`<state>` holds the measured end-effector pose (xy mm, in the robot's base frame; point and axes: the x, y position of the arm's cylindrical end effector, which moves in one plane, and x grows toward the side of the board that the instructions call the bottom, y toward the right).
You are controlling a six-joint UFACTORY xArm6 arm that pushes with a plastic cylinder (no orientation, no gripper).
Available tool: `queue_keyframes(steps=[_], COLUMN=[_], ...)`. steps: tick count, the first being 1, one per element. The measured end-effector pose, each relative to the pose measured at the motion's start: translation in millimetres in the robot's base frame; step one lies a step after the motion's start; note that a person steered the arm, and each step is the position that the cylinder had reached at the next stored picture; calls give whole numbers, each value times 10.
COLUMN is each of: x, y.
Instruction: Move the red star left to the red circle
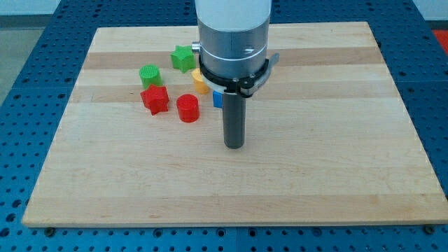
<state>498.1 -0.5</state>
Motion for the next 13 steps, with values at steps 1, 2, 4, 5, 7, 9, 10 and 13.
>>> queue_keyframes(steps=[1, 2, 4, 5, 7, 9, 10, 13], x=[0, -20, -19, -17, 52, 75, -73, -133], y=[0, 0, 0, 0, 0, 0, -35, -1880])
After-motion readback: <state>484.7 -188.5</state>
